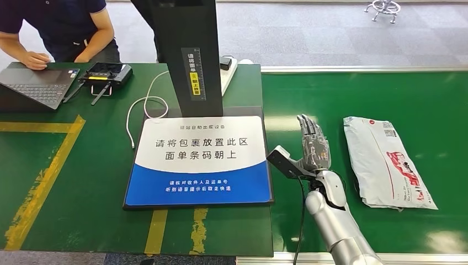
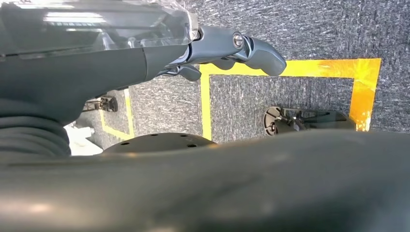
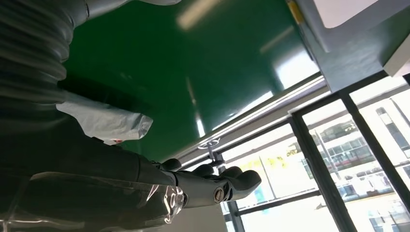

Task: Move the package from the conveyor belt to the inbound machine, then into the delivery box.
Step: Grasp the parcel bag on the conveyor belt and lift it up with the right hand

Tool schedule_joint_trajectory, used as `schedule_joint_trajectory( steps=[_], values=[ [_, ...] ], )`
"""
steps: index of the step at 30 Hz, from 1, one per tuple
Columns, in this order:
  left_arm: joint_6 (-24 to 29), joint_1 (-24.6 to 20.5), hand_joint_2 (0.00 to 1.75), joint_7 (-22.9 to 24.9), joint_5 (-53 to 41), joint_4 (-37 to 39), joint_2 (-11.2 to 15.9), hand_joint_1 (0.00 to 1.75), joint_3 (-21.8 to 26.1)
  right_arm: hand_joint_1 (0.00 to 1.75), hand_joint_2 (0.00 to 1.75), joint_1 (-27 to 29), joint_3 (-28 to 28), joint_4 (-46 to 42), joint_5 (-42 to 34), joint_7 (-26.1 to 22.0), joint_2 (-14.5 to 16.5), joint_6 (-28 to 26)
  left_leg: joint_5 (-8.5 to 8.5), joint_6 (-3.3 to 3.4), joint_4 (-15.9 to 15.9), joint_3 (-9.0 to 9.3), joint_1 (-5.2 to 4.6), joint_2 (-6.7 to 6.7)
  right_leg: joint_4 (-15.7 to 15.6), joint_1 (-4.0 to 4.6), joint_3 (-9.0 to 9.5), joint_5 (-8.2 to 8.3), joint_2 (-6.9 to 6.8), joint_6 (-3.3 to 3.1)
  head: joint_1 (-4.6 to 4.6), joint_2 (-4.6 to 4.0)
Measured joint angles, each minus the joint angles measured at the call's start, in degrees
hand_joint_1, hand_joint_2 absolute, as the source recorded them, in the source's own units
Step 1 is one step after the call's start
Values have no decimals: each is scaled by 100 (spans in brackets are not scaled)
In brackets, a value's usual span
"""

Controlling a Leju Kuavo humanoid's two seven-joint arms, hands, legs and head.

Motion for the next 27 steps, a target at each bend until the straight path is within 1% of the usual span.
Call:
schedule_joint_trajectory(
  steps=[8,12,21,27],
  values=[
    [79,3,0,13,84,1,-26,0,103,0,175,-544,27,679,650,762,-72,-261,0,0,1,-1,0,0,0,0,-1,0,0,0,0,0],
    [80,13,0,-13,82,1,-42,0,151,0,175,-722,37,946,802,1079,-138,-331,0,0,2,-1,0,-1,0,0,-1,0,0,0,1,0],
    [30,25,0,-11,-57,0,-55,0,154,0,175,-723,34,1203,1251,1930,-413,-401,-1,1,3,-3,-1,-1,-1,-1,-2,0,-1,0,1,0],
    [32,24,0,13,-96,1,-55,0,154,0,175,-682,19,1246,1603,2410,-512,-396,0,1,3,-2,-1,-1,-1,0,-2,0,-1,0,1,0]
  ],
)
